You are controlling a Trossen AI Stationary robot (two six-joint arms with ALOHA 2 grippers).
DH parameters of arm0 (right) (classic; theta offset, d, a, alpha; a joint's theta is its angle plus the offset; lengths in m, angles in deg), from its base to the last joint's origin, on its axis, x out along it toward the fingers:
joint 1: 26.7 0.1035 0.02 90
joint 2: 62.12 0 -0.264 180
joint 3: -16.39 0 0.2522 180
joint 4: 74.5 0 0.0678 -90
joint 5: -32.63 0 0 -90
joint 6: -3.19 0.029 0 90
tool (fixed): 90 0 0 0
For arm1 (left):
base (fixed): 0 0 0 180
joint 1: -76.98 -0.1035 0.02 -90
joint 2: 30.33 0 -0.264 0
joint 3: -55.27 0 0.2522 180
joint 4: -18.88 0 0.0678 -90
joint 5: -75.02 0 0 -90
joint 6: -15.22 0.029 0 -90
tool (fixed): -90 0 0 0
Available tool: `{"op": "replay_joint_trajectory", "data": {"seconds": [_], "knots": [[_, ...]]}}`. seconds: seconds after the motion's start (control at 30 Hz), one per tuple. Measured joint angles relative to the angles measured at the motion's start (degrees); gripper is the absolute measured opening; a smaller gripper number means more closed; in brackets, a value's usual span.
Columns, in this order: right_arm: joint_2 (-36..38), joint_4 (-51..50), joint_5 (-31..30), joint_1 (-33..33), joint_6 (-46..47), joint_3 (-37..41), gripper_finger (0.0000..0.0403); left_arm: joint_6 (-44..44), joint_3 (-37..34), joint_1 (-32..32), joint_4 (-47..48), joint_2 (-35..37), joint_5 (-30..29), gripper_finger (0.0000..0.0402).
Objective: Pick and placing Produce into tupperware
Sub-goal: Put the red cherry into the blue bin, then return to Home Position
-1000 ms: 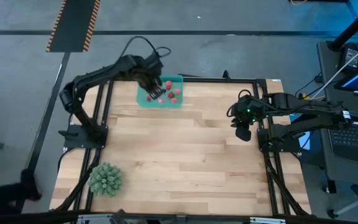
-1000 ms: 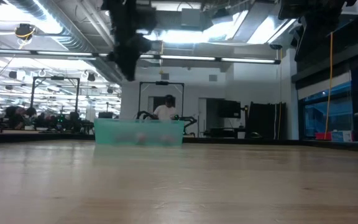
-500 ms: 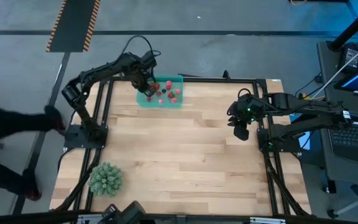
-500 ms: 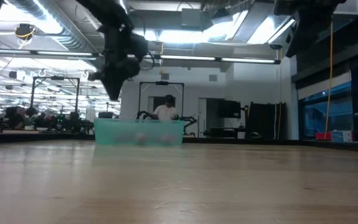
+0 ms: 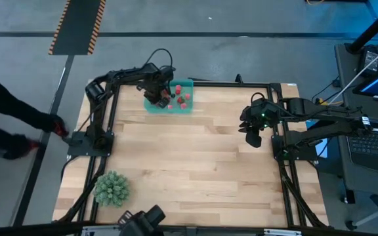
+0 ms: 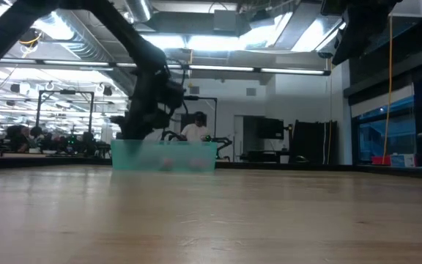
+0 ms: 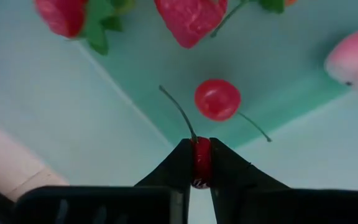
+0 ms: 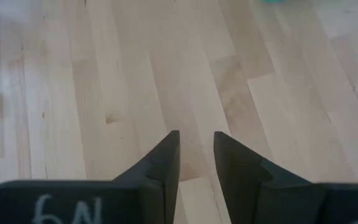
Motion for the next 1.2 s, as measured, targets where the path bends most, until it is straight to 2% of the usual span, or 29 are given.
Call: {"op": "replay_joint_trajectory", "data": {"seconds": [0.17, 0.4, 0.7, 0.87, 1.07, 1.2], "knots": [[0.0, -0.03, 0.0, 0.0, -0.09, -0.01, 0.01, 1.36, 0.0, 0.02, -0.05, -3.02, 0.02, 0.005], [0.0, -0.08, 0.0, 0.0, -0.25, -0.01, 0.01, 1.66, 0.36, 0.0, -1.55, -3.56, 0.44, 0.0073], [0.0, -0.35, 0.0, 0.0, -0.28, -0.01, 0.01, 1.69, 3.79, 0.0, 0.26, -3.53, 0.42, 0.0154], [0.0, -0.56, 0.0, 0.0, -0.28, -0.01, 0.01, 1.69, 9.38, 0.0, 8.98, -3.53, 0.42, 0.0174], [0.0, -0.36, 0.0, 0.0, -0.36, -0.01, 0.01, 1.69, 20.27, 0.95, 25.18, -3.44, 0.44, 0.017], [0.0, -0.13, 0.04, 0.0, -0.23, -0.01, 0.01, 2.18, 21.6, 2.96, 25.19, 0.84, 2.38, 0.0164]]}}
